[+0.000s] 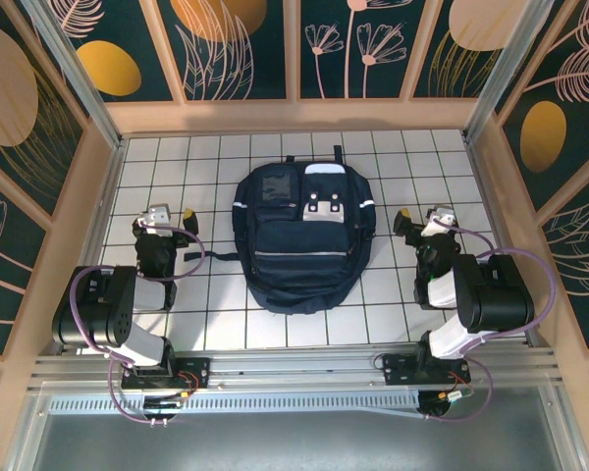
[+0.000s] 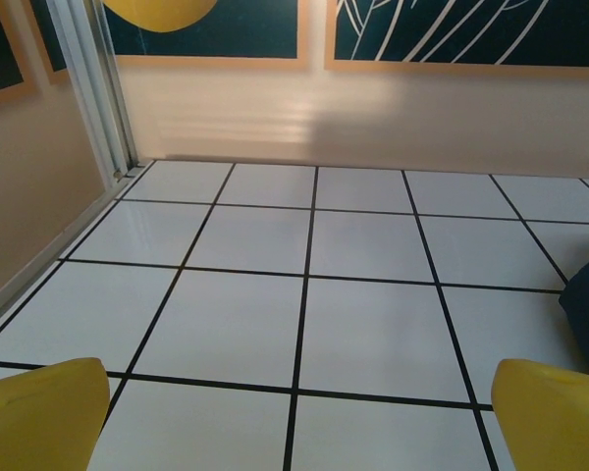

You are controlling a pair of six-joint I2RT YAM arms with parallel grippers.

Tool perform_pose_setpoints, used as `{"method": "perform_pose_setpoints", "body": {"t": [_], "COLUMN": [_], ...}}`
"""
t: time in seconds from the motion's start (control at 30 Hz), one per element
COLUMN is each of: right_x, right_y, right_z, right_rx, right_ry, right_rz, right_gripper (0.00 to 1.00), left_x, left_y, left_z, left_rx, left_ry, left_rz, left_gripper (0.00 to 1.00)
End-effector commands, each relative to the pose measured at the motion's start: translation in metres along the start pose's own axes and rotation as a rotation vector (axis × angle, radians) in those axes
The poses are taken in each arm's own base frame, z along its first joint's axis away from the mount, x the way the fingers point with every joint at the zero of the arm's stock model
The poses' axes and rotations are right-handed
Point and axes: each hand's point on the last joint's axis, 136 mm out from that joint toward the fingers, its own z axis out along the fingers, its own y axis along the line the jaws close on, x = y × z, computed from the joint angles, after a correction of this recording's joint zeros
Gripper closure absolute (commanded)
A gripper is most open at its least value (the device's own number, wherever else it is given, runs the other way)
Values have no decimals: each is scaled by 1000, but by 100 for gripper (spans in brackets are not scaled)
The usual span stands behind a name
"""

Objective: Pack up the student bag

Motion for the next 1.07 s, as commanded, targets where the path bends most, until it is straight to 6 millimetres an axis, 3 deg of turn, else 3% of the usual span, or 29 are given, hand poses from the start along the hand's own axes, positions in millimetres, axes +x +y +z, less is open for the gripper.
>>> {"method": "perform_pose_setpoints", "body": {"t": [0.0, 1.03], "right_x": [-9, -8], "right_y": [-2, 3], "right_z": [3, 5], "right_rx": [12, -28], "right_ry": [-32, -19], "right_rz": [3, -3], "right_gripper": [1, 1], "left_x": [-10, -10], "left_y": [2, 2], "left_z": [3, 3], "left_rx": [-6, -6], "left_ry": [-31, -32], "left_rz": [-24, -24], "left_gripper": [1, 1]}}
